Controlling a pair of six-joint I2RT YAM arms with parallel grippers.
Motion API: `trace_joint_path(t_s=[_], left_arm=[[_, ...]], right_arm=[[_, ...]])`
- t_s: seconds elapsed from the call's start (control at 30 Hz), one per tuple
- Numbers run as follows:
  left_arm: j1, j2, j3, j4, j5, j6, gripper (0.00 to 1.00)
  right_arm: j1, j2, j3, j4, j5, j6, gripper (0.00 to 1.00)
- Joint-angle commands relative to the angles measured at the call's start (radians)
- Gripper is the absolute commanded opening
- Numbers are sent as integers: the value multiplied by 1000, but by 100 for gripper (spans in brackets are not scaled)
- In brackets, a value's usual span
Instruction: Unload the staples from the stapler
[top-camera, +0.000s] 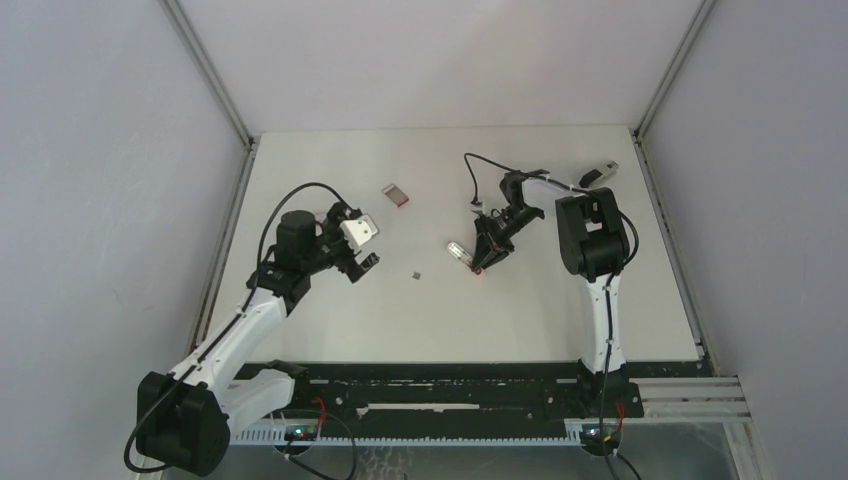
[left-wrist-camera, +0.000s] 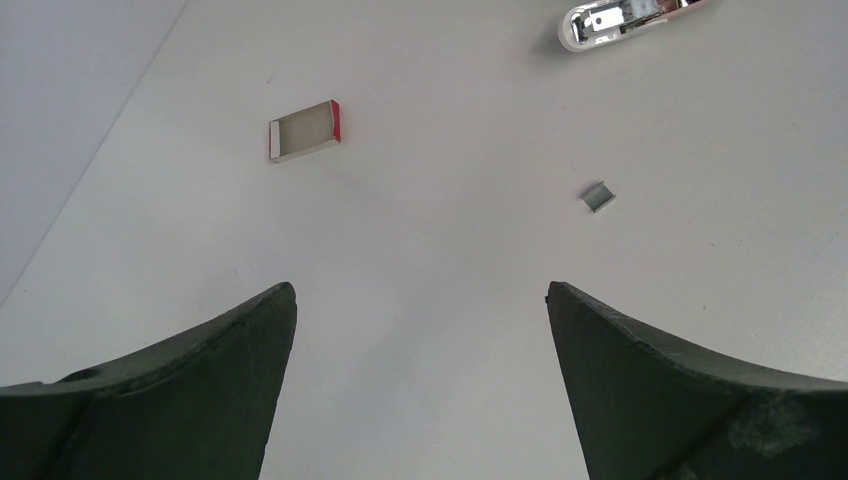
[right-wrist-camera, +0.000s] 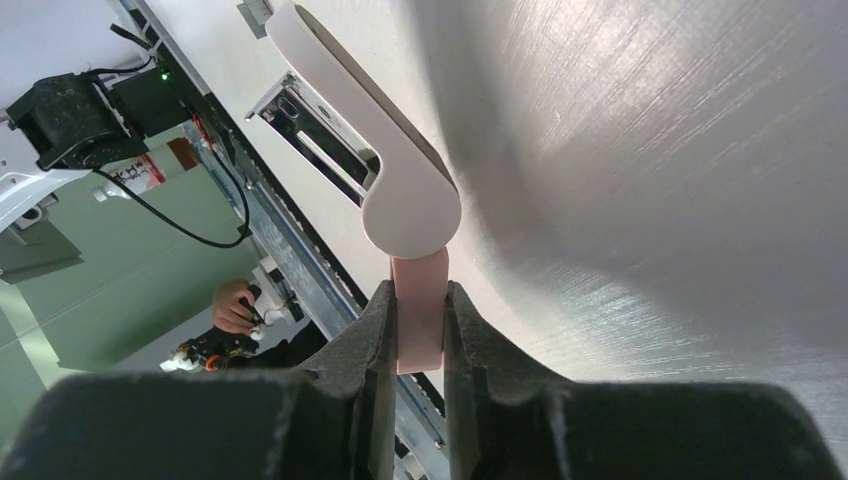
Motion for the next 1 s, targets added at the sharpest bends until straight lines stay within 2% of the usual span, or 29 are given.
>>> trace_joint_path(t_s=[0.0,0.4,0.97], left_arm=[[11,-24,-19,26,25,-5,100],[13,-27,-20,26,29,-5,100],[17,-25,-22,26,32,-4,100]], right_arm=[[-6,6,31,-6,-31,-18,16],[-11,15,33,-5,-28,-17,21],[-15,9,44,-12,-34,-16,34]])
